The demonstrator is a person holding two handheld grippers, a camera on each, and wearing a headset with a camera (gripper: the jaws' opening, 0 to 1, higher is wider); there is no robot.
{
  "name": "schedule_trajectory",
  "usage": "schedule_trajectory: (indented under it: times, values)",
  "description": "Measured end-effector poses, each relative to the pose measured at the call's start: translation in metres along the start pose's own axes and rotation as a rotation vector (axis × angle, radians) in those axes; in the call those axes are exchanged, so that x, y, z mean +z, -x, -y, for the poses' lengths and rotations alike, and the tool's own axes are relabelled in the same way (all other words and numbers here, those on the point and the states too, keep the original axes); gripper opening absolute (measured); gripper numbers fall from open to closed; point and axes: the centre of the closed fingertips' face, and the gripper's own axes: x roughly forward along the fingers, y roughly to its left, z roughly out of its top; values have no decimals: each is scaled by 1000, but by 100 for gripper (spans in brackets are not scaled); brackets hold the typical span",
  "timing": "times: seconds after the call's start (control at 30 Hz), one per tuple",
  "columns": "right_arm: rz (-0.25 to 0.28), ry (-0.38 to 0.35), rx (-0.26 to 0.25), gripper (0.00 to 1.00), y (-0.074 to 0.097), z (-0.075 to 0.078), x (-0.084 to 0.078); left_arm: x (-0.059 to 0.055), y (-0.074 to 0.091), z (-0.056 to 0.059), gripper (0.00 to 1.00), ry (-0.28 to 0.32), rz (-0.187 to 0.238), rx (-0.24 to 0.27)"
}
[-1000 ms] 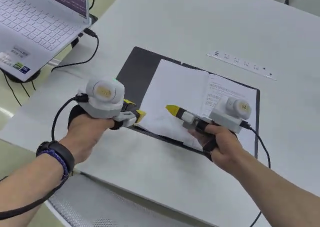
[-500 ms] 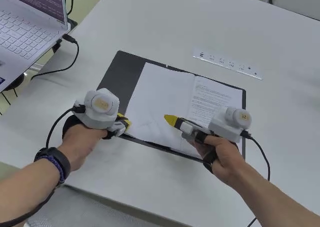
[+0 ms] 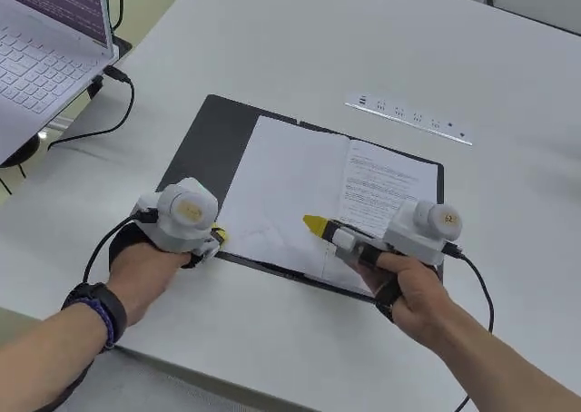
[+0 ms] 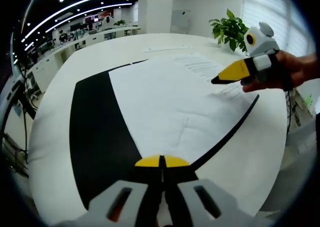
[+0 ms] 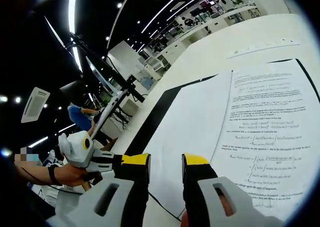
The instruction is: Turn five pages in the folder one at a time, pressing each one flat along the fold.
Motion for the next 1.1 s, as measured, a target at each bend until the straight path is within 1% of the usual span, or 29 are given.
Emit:
schedule_trajectory:
  times: [0.17, 0.27, 0.4, 0.57, 0.63, 0.83, 0.87, 0.9, 1.0, 1.1]
  values:
    - [13, 3, -9, 20, -4, 12, 9, 0, 1, -3, 0, 24, -3, 9]
    - [5, 19, -15, 18, -9, 17, 10, 0, 2, -3, 0, 44, -1, 13]
    - [24, 15, -14, 16, -16, 20, 15, 1, 3, -2, 0, 41, -3, 21]
    - [27, 16, -17, 12, -23, 24, 16, 1, 4, -4, 0, 47, -1, 21]
    - [27, 20, -22, 11, -24, 25, 16, 0, 3, -6, 0, 49, 0, 19]
    - [43, 10, -49, 7, -23, 38, 21, 0, 4, -6, 0, 58, 5, 17]
    - [49, 8, -49, 6, -23, 39, 22, 0, 4, -6, 0, 62, 6, 17]
    - [55, 6, -50, 6, -23, 37, 24, 0, 4, -6, 0, 65, 7, 17]
    - [65, 2, -55, 4, -23, 36, 26, 0, 4, -7, 0, 70, 10, 18]
    - [66, -6, -61, 3, -25, 36, 26, -1, 4, -7, 0, 72, 12, 16]
